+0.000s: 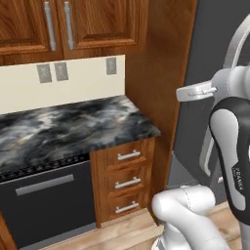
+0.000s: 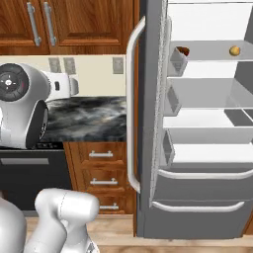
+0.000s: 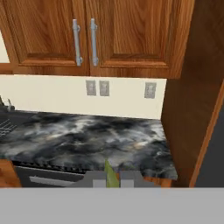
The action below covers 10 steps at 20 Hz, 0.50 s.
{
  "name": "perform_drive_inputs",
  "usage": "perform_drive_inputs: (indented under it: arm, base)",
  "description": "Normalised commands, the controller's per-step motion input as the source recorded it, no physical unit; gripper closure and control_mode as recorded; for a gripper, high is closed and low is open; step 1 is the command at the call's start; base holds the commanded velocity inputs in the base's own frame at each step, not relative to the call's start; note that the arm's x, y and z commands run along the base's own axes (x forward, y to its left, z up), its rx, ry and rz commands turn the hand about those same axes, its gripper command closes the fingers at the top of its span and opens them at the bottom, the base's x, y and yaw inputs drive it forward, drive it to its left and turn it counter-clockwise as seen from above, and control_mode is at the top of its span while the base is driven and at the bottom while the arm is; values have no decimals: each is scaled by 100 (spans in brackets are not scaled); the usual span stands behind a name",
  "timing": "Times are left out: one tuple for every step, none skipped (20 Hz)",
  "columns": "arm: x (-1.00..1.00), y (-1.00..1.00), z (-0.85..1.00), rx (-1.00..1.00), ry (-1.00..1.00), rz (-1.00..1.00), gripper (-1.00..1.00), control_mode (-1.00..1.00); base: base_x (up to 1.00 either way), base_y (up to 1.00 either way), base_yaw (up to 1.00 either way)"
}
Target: Open the fridge, remove the mango, lemon wedge, and chicken drumstick, and place them on any counter.
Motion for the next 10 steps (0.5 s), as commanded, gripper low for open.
perform_drive_inputs:
  arm:
    - [0, 0, 0, 0, 0, 0, 100, 100]
    - [0, 0, 0, 0, 0, 0, 100, 100]
    - [0, 0, 0, 0, 0, 0, 100, 100]
    - [0, 0, 0, 0, 0, 0, 100, 100]
    - [0, 0, 0, 0, 0, 0, 100, 100]
    - [0, 0, 0, 0, 0, 0, 100, 100]
    - [0, 0, 0, 0, 0, 0, 100, 100]
    - [0, 0, 0, 0, 0, 0, 100, 100]
    - [0, 0, 0, 0, 0, 0, 100, 100]
    - [0, 0, 0, 0, 0, 0, 100, 100]
  base:
    - [9, 86, -9]
    - [14, 84, -7]
    - [14, 82, -5]
    - [25, 76, -3]
    - [27, 74, -1]
    - [38, 62, 0]
    - [44, 68, 0]
    - [51, 60, 0]
    - [54, 60, 0]
    - [56, 58, 0]
